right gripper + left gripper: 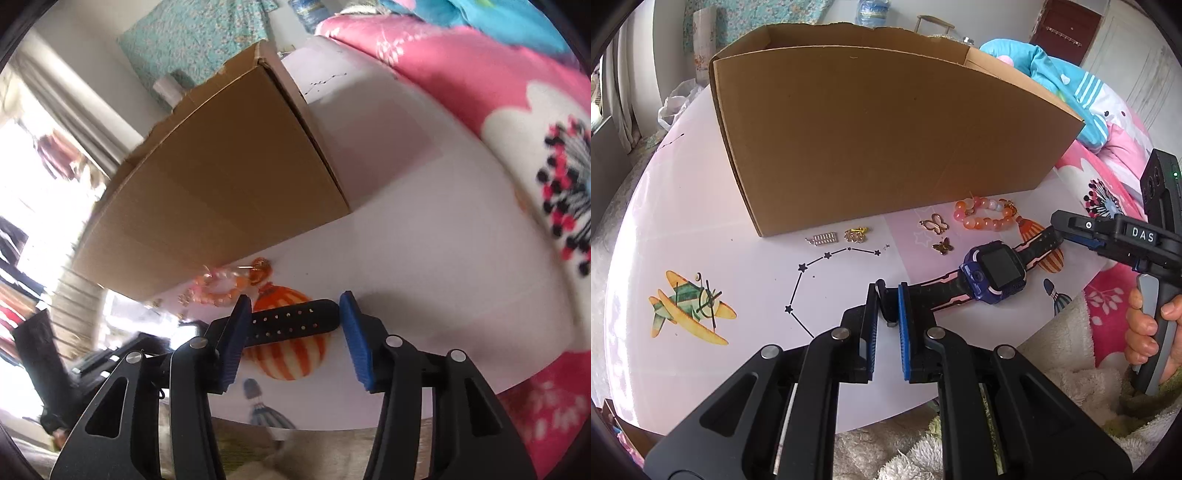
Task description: Organize jewelry
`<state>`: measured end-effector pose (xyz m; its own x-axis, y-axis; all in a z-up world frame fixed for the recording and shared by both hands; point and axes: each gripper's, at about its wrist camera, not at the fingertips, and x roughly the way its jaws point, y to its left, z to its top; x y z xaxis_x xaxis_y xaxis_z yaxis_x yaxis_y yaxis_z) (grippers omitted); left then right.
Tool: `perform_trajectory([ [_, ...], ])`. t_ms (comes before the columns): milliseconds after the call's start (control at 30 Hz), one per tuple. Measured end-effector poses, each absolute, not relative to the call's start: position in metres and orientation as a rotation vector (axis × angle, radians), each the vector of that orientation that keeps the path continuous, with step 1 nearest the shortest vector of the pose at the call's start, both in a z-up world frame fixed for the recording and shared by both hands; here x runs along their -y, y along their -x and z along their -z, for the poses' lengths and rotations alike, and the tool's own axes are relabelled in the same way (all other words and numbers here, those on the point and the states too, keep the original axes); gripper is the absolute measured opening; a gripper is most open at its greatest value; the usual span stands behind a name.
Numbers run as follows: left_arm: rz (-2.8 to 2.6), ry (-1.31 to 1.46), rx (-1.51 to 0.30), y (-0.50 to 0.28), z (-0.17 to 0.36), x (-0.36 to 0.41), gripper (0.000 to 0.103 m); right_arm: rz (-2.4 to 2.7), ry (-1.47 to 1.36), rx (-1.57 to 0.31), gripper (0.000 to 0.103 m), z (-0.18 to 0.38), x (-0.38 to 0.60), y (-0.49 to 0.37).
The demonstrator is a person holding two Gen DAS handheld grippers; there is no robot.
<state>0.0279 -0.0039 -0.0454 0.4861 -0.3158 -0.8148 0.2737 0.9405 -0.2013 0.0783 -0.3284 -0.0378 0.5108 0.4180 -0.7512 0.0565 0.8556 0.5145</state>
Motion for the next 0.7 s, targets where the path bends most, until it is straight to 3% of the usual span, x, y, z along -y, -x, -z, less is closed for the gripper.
perform_trajectory([
  [233,0.356,0.044,-0.999,-0.028,0.046,0.004,0.01,-0.335,-0.658,-1.001,0.049,0.039,0.331,-0.076],
  [467,0.353,0.044,-0.995,-0.028,0.045,0.004,0.01,-0.341,-0.509,-0.992,0.031,0.028,0.308,-0.075],
  [700,0.344,0.037,-0.99,-0.028,0.046,0.006,0.01,-0.317,-0.459,-1.002,0.028,0.032,0.309,-0.069],
])
